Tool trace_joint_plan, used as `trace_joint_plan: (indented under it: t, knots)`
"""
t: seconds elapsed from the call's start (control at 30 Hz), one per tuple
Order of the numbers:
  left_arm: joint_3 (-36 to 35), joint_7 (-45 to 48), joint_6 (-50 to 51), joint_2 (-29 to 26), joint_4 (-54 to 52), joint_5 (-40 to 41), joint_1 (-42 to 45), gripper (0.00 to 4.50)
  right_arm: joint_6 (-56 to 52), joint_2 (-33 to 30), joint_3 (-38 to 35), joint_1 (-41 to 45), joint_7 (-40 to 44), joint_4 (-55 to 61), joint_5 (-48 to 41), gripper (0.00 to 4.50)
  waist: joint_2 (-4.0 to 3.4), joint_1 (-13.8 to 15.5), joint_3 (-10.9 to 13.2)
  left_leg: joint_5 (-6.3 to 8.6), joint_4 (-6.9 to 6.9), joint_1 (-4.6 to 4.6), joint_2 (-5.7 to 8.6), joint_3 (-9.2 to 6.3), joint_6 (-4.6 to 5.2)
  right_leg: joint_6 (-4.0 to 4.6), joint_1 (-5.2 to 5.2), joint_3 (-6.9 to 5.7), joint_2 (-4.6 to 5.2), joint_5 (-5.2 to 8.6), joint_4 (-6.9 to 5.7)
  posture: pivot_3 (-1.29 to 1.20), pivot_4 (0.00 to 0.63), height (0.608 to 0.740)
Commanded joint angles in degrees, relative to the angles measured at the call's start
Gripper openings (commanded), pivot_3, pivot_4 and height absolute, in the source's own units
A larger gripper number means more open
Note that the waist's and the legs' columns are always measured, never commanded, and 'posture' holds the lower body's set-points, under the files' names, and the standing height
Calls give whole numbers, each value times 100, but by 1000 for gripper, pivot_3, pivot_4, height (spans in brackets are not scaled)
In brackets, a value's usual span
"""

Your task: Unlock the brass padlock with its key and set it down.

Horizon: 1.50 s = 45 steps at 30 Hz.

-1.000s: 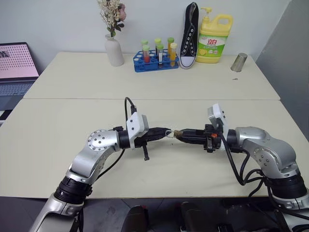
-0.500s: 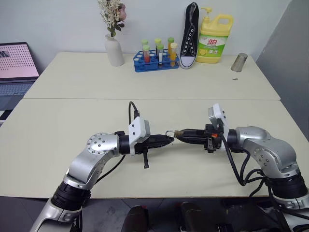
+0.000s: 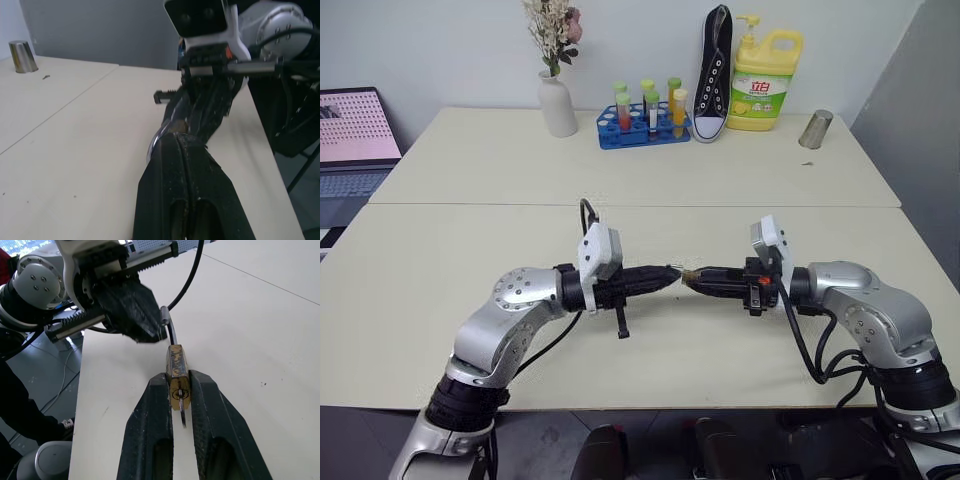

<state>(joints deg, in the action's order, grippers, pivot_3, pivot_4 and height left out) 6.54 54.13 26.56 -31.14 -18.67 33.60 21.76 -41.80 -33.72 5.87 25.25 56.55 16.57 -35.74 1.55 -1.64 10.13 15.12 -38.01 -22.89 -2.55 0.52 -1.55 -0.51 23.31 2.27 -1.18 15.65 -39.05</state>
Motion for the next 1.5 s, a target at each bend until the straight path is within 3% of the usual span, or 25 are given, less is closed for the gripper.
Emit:
trace_joint_plan:
  t: [0.03, 0.4, 0.6, 0.7, 1.1, 1.37, 1.5]
  knots:
    - [-185, -57, 145, 18, -295, 216, 99, 0, 101, -26, -13, 28, 61, 126, -9, 140, 0, -1, 0, 0, 0, 0, 0, 0, 0, 0, 0, 0, 0, 0, 0, 0, 150, 740]
    - [-395, -139, 77, -277, -638, 91, 47, 0, -136, -43, -47, 56, -91, 10, 43, 140, 1, -1, 1, 0, 0, 1, -1, 1, 0, 0, 0, 1, 0, 0, 0, 0, 150, 740]
    - [-173, 597, -1858, -1304, -413, -1490, -699, 0, -832, -198, 21, 308, -235, -354, 39, 140, -5, -11, 3, 0, 6, 9, -2, 8, 0, 28, 0, 9, 0, -10, 0, 0, 150, 740]
    - [-1, 821, -2542, -1475, -51, -1967, -939, 587, -1129, -275, 205, 381, -210, -491, 100, 140, -5, -4, 3, 0, 5, 9, -2, 10, 0, 30, 1, 8, 0, -8, 2, 0, 150, 740]
    - [196, 900, -3125, -1051, 359, -2104, -616, 4500, -1878, 32, 677, 954, -350, -1617, 319, 140, -3, 0, 4, 1, 4, 1, -3, 10, 1, 27, 5, 6, 2, -8, 5, 0, 150, 740]
    - [319, 1038, -3125, -974, 392, -2050, -647, 4500, -1959, 334, 779, 1261, -478, -2315, 652, 140, -3, -13, 4, 1, 5, -1, -5, 9, 1, 29, 7, 5, 0, -9, 3, 0, 150, 740]
    - [285, 1017, -3021, -906, 418, -1952, -642, 4500, -1811, 197, 793, 1191, -440, -2233, 823, 1487, -3, -12, 4, 1, 4, -3, -2, 10, 1, 29, 8, 6, 1, -9, 3, 0, 150, 740]
